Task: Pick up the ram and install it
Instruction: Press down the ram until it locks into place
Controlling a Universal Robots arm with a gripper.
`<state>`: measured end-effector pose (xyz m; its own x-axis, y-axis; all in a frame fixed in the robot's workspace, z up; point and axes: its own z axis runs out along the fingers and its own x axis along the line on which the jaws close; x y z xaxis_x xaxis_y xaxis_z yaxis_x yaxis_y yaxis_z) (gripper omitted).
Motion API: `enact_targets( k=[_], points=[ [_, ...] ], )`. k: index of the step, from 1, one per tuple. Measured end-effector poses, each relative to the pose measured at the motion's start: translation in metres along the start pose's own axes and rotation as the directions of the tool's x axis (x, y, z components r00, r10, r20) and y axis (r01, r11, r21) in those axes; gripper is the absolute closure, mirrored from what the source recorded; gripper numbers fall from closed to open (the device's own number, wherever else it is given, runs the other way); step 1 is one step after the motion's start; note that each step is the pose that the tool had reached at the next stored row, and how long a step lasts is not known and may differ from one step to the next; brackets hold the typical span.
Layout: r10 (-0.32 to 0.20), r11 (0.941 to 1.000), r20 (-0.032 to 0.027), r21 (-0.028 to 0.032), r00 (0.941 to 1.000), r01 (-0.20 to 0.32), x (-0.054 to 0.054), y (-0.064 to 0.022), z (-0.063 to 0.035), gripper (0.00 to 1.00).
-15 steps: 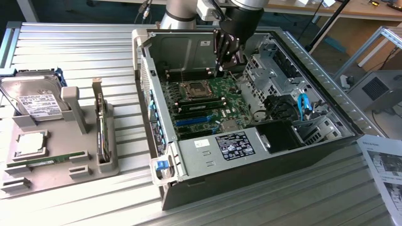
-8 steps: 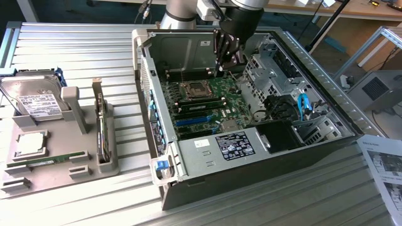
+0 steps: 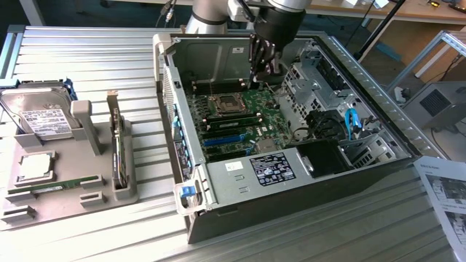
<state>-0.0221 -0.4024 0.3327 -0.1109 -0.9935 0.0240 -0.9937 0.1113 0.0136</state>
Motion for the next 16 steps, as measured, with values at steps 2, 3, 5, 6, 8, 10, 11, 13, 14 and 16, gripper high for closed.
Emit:
enact_targets(
  k=[2, 3, 5, 6, 8, 10, 11, 13, 14, 16],
  points=[
    [0.024, 0.9997, 0.0004, -0.0006, 0.9997, -0.024, 0.0, 0.0, 0.0, 0.89],
    [0.036, 0.9994, 0.0005, -0.0009, 0.9994, -0.036, 0.0, 0.0, 0.0001, 0.89],
    [0.062, 0.9981, 0.0009, -0.0015, 0.9981, -0.062, 0.0, 0.0, 0.0001, 0.89],
    [0.082, 0.9966, 0.0011, -0.002, 0.9966, -0.082, 0.0, 0.0, 0.0001, 0.89],
    [0.111, 0.9938, 0.0014, -0.0028, 0.9938, -0.111, 0.0, 0.0, 0.0002, 0.89],
    [0.15, 0.9887, 0.0018, -0.0038, 0.9887, -0.15, 0.0, 0.0, 0.0003, 0.89],
    [0.164, 0.9865, 0.002, -0.0041, 0.9865, -0.164, 0.0, 0.0, 0.0003, 0.89],
    [0.193, 0.9812, 0.0022, -0.0049, 0.9812, -0.193, 0.0, 0.0, 0.0004, 0.89],
    [0.218, 0.976, 0.0024, -0.0056, 0.976, -0.218, 0.0, 0.0, 0.0004, 0.89],
    [0.242, 0.9703, 0.0026, -0.0062, 0.9703, -0.242, 0.0, 0.0, 0.0004, 0.89]
  ],
)
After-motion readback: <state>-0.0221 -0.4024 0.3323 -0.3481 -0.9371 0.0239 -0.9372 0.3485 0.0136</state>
